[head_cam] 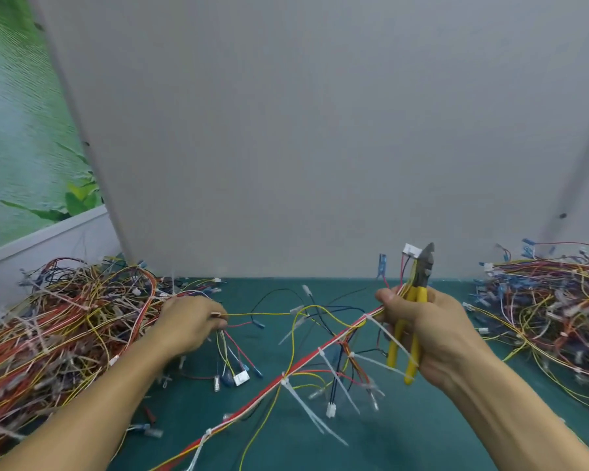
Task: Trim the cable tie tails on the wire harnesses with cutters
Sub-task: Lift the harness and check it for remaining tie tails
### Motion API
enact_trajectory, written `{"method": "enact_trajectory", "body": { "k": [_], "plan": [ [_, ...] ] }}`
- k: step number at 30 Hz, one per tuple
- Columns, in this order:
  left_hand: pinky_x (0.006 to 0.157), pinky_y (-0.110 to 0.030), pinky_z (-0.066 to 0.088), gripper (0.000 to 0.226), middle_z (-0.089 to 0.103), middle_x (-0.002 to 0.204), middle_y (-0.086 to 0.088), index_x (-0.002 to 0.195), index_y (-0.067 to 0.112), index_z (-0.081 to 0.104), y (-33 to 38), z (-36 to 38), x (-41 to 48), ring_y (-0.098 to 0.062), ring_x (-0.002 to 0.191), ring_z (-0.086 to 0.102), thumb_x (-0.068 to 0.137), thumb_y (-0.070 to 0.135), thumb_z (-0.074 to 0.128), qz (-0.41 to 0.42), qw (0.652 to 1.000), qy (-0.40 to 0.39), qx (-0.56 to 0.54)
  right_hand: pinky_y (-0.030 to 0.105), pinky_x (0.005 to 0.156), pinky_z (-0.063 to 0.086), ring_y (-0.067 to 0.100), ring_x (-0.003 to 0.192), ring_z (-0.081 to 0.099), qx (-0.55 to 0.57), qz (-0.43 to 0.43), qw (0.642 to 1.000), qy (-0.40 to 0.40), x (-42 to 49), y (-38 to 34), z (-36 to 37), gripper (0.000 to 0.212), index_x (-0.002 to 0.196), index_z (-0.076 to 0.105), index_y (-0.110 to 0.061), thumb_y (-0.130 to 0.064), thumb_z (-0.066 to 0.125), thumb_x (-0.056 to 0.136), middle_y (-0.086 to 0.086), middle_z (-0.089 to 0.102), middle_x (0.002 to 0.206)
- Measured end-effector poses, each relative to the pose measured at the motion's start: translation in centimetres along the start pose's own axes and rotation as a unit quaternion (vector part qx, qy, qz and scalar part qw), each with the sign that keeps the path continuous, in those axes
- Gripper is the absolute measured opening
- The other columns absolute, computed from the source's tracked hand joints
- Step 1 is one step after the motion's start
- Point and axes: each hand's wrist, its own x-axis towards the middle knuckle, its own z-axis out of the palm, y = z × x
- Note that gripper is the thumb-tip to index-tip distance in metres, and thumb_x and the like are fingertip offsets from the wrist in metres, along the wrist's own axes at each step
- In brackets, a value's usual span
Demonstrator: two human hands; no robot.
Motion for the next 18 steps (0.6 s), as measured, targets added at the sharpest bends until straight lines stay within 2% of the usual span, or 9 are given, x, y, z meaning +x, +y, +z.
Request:
{"method": "enact_trajectory", "body": {
  "k": [3,5,7,8,11,14,16,18],
  "plan": [
    [0.085,-0.032,0.046,0.013,0.072,0.096,0.008,0.099,0.03,0.072,-1.6,-0.2,0.0,-0.019,0.095,0.064,0.09,0.035,0.063,-0.013,0.997,0.041,-0.064,0.029,0.052,0.046,0.019,0.051,0.053,-0.005,-0.016,0.999,0.05,0.3,-0.6,-1.1,0.014,0.076,0.058,-0.005,-0.002,0.067,0.086,0.008,0.058,0.055],
    [0.083,-0.032,0.048,0.014,0.073,0.097,0.004,0.099,0.028,0.072,-3.0,-0.6,-0.3,-0.021,0.094,0.065,0.088,0.033,0.066,-0.035,0.994,0.069,-0.078,0.024,0.044,0.045,0.016,0.044,0.052,0.006,-0.016,0.996,0.085,0.6,-1.4,-2.5,0.015,0.076,0.056,-0.005,-0.002,0.065,0.087,0.01,0.055,0.059],
    [0.086,-0.034,0.048,0.016,0.072,0.106,0.001,0.102,0.028,0.071,-4.3,-0.9,-0.4,-0.025,0.099,0.064,0.088,0.034,0.065,-0.082,0.99,0.106,-0.051,0.02,0.038,0.044,0.013,0.037,0.053,0.033,-0.016,0.994,0.107,0.8,-2.3,-4.2,0.011,0.08,0.056,-0.005,-0.003,0.063,0.088,0.01,0.055,0.06],
    [0.089,-0.036,0.048,0.018,0.071,0.11,-0.001,0.105,0.027,0.071,-4.8,-1.0,-0.3,-0.026,0.102,0.063,0.089,0.034,0.064,-0.111,0.985,0.125,-0.032,0.021,0.04,0.045,0.011,0.036,0.054,0.045,-0.013,0.993,0.112,0.9,-2.6,-4.9,0.01,0.081,0.057,-0.005,-0.003,0.063,0.089,0.009,0.057,0.057],
    [0.096,-0.044,0.046,0.033,0.064,0.122,-0.008,0.121,0.023,0.063,-4.4,-1.2,0.0,-0.029,0.112,0.058,0.088,0.024,0.063,-0.15,0.98,0.127,0.028,0.022,0.041,0.048,0.009,0.037,0.058,0.069,0.001,0.991,0.114,1.2,-3.2,-6.1,0.014,0.078,0.055,-0.008,-0.003,0.062,0.089,0.0,0.059,0.045],
    [0.105,-0.047,0.031,0.052,0.053,0.135,-0.006,0.131,0.02,0.055,-1.5,-1.3,-0.2,-0.028,0.124,0.047,0.081,0.012,0.066,-0.087,0.982,0.164,0.022,0.018,0.036,0.045,0.009,0.035,0.054,0.087,0.014,0.99,0.111,1.5,-4.0,-6.7,0.021,0.072,0.052,-0.009,-0.008,0.06,0.091,0.0,0.055,0.043],
    [0.104,-0.044,0.034,0.046,0.056,0.131,-0.007,0.123,0.016,0.063,1.2,-1.3,-1.0,-0.029,0.121,0.05,0.078,0.006,0.067,0.015,0.974,0.222,-0.036,0.016,0.036,0.044,0.009,0.034,0.05,0.095,0.029,0.989,0.108,1.5,-5.0,-7.1,0.024,0.071,0.05,-0.011,-0.014,0.058,0.094,0.001,0.053,0.047],
    [0.104,-0.041,0.039,0.037,0.06,0.126,-0.008,0.115,0.012,0.068,3.5,-0.9,-1.7,-0.029,0.117,0.055,0.078,0.005,0.069,0.119,0.963,0.227,-0.087,0.017,0.037,0.044,0.012,0.037,0.048,0.104,0.039,0.988,0.107,1.5,-6.2,-7.6,0.024,0.072,0.05,-0.011,-0.016,0.057,0.094,0.002,0.053,0.053]
  ]
}}
